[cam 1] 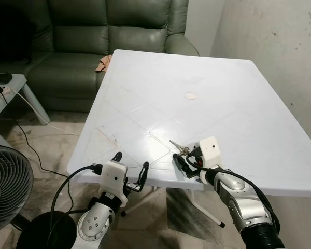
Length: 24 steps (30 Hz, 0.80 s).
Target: Hang keys on a hook
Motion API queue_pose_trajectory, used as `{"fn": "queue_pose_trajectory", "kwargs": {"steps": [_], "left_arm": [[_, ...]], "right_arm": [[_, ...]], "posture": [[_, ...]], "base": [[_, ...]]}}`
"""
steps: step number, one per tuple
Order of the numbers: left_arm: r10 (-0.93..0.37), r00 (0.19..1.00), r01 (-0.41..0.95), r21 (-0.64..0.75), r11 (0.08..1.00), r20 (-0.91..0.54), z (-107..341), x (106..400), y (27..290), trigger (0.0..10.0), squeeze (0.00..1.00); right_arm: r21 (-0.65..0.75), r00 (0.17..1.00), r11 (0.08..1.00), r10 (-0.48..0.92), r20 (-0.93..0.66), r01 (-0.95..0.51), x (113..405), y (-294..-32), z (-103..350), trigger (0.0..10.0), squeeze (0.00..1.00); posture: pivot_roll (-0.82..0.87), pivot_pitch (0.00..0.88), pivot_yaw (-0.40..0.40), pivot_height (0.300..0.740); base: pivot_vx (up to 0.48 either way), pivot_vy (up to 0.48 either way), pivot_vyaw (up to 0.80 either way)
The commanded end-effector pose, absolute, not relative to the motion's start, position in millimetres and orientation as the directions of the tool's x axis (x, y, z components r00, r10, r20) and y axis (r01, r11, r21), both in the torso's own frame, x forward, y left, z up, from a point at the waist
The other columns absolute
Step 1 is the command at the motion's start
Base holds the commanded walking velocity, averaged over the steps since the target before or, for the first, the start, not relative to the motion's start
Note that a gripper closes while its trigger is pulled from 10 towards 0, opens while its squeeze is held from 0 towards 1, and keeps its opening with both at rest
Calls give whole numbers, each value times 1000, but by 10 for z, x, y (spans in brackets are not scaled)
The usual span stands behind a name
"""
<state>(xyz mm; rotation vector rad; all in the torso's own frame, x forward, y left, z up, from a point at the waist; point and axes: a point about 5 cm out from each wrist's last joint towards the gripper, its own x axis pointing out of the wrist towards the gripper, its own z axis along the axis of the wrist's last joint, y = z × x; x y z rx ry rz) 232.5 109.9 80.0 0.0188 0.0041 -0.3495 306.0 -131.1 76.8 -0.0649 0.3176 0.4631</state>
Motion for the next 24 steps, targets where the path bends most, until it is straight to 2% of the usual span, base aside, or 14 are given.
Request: {"fn": "queue_pose_trajectory", "kwargs": {"steps": [1,2,5,7,8,16,18,19,20,21,22,24], "left_arm": [[-341,940,341,24,940,5,851,2353,1099,10000,0],[-339,941,339,25,940,6,854,2357,1098,10000,0],[-338,941,338,25,941,7,857,2363,1097,10000,0],[-338,941,337,25,941,8,860,2366,1098,10000,0],[-337,941,337,26,941,8,860,2367,1099,10000,0],[-327,945,326,27,945,10,864,2370,1107,10000,0],[-326,945,325,27,945,11,865,2370,1109,10000,0],[-325,946,325,27,945,11,865,2370,1109,10000,0],[-323,946,323,28,946,11,866,2373,1112,10000,0],[-323,946,323,28,946,11,866,2373,1112,10000,0],[-322,947,321,29,946,11,866,2373,1115,10000,0],[-321,947,320,29,947,11,867,2376,1114,10000,0]], "right_arm": [[13,844,894,427,-323,-447,3068,-1326,771,3843,0],[20,843,892,435,-318,-452,3066,-1311,779,4275,0],[22,842,891,436,-317,-453,3066,-1291,777,4745,0],[24,842,891,436,-317,-453,3067,-1284,775,4627,0],[26,842,891,437,-316,-453,3067,-1279,775,4118,0],[31,851,898,425,-308,-438,3101,-1278,789,3882,0],[31,852,899,425,-306,-437,3109,-1275,797,3059,0],[31,854,900,423,-303,-435,3113,-1275,801,3216,0],[31,855,900,423,-300,-434,3119,-1274,807,1216,0],[31,855,900,423,-300,-434,3119,-1274,807,1216,0],[30,856,901,422,-299,-433,3122,-1273,809,627,0],[28,859,903,417,-297,-429,3132,-1276,812,1569,0]], "posture": [[33,59,-46,732],[33,61,-45,732],[34,63,-45,732],[35,64,-44,732],[36,65,-45,732],[40,64,-46,732],[40,64,-46,732],[41,63,-47,732],[41,64,-46,732],[41,64,-46,732],[41,64,-46,732],[42,63,-47,732]], "base": [[0,0,0],[0,0,0],[0,0,0],[0,0,0],[0,0,0],[0,0,0],[0,0,0],[0,0,0],[0,0,0],[0,0,0],[0,0,0],[0,0,0]]}}
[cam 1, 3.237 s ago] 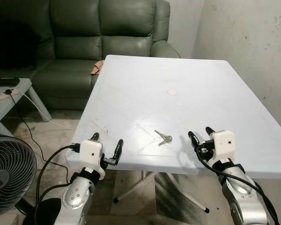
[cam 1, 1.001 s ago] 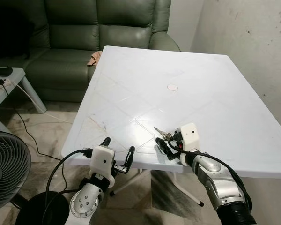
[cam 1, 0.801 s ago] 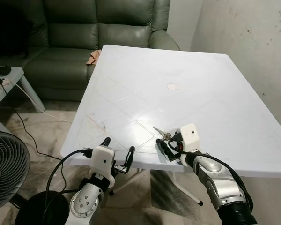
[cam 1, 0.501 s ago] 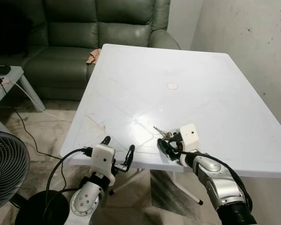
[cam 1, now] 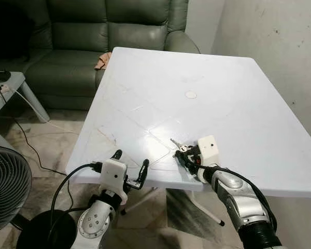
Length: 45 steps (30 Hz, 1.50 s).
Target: Hang keys on a hook
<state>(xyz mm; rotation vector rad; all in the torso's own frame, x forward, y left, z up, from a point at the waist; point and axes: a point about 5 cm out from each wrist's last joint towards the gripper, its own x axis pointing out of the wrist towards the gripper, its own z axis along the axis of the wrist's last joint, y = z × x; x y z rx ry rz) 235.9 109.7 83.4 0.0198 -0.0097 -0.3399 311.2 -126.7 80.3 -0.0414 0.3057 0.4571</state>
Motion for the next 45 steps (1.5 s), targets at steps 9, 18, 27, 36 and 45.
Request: {"fn": "queue_pose_trajectory", "kwargs": {"steps": [9,18,27,36,45], "left_arm": [[-316,949,316,29,948,12,867,2379,1121,10000,0],[-318,948,317,30,948,13,870,2379,1123,10000,0],[-319,948,319,30,947,14,870,2386,1122,10000,0],[-323,946,322,36,946,16,874,2393,1122,10000,0],[-327,945,326,36,945,17,881,2398,1120,10000,0]], "right_arm": [[21,861,902,418,-289,-431,3150,-1291,826,1608,0],[14,865,904,413,-285,-428,3146,-1327,825,0,0],[3,846,882,452,-282,-470,3138,-1306,823,10000,0],[-8,843,879,456,-285,-477,3129,-1300,812,10000,0],[-15,827,863,479,-296,-505,3094,-1299,789,10000,0]], "posture": [[42,64,-47,732],[41,63,-46,732],[41,57,-44,732],[42,49,-43,732],[41,42,-44,732]], "base": [[0,0,0],[0,0,0],[0,0,0],[0,0,0],[0,0,0]]}}
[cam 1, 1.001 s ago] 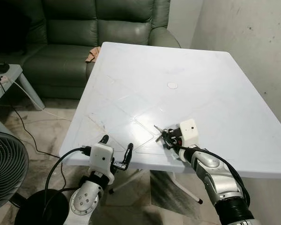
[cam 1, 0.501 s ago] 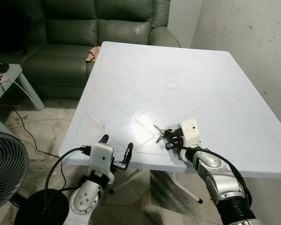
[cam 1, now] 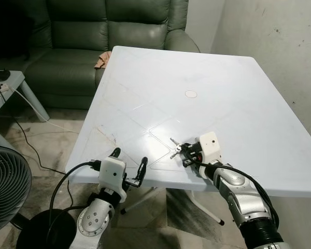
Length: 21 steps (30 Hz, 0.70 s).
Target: Hang keys on a hook
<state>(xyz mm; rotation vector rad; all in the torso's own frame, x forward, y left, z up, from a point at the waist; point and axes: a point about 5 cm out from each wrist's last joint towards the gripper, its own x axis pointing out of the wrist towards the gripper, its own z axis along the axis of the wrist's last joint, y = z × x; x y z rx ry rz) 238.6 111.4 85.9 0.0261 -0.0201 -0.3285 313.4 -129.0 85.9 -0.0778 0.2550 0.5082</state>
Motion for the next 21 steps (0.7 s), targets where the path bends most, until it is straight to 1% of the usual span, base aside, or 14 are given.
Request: {"fn": "queue_pose_trajectory", "kwargs": {"steps": [1,15,16,18,19,21], "left_arm": [[-327,945,326,36,945,18,881,2398,1120,10000,0],[-325,946,324,31,946,20,887,2400,1112,10000,0],[-323,946,323,30,946,20,886,2401,1113,10000,0],[-323,946,322,30,946,20,886,2402,1112,10000,0],[-322,947,321,29,947,20,888,2405,1112,10000,0],[-321,947,320,30,947,21,889,2408,1114,10000,0]], "right_arm": [[-17,826,862,479,-296,-506,3093,-1300,788,10000,0],[-24,828,865,470,-306,-501,3091,-1315,775,10000,0],[-24,828,866,468,-309,-499,3093,-1316,772,8706,0],[-25,829,868,466,-308,-497,3094,-1318,773,8706,0],[-20,830,869,465,-308,-495,3095,-1320,772,0,0],[-16,835,874,459,-304,-486,3101,-1325,775,0,0]], "posture": [[41,42,-44,732],[40,46,-48,732],[42,46,-49,732],[42,46,-49,732],[43,47,-50,732],[42,48,-51,732]], "base": [[0,0,0],[0,0,0],[0,0,0],[0,0,0],[0,0,0],[0,0,0]]}}
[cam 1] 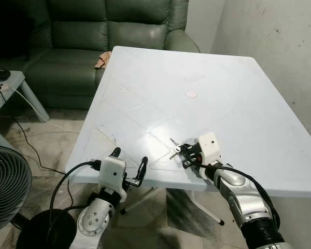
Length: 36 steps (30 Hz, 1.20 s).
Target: Hang keys on a hook
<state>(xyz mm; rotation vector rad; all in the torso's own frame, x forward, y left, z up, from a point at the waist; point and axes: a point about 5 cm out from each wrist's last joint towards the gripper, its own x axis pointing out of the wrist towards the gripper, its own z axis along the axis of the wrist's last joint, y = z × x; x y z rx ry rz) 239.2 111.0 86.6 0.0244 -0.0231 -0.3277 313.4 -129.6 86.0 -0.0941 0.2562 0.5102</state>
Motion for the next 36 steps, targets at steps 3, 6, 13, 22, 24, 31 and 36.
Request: {"fn": "queue_pose_trajectory", "kwargs": {"steps": [3,6,13,22,24,31,36], "left_arm": [[-319,948,318,30,948,21,890,2416,1118,10000,0],[-317,948,317,30,948,22,893,2423,1119,10000,0],[-304,952,304,25,952,38,934,2493,1136,10000,0],[-300,950,299,30,954,88,1084,2697,1154,10000,0],[-285,951,283,29,959,121,1191,2789,1185,10000,0],[-219,961,222,0,975,169,1412,2949,1316,10000,0],[-212,957,215,6,977,199,1546,2998,1387,10000,0]], "right_arm": [[-5,859,893,432,-276,-451,3139,-1347,818,0,0],[5,873,902,419,-249,-431,3170,-1362,866,0,0],[169,941,933,333,-61,-319,3323,-1443,1293,0,0],[241,967,938,228,116,-250,3419,-1575,1826,0,0],[263,969,937,195,154,-231,3400,-1598,1919,0,0],[163,941,963,161,296,-216,3225,-1622,2022,10000,0],[134,907,951,214,364,-278,2997,-1562,1995,10000,0]], "posture": [[43,50,-49,732],[42,51,-51,732],[36,46,-44,732],[16,30,-31,732],[12,28,-30,732],[0,15,-18,732],[-6,1,-8,732]], "base": [[0,0,0],[0,0,0],[0,0,0],[0,0,0],[0,0,0],[0,0,0],[0,0,0]]}}
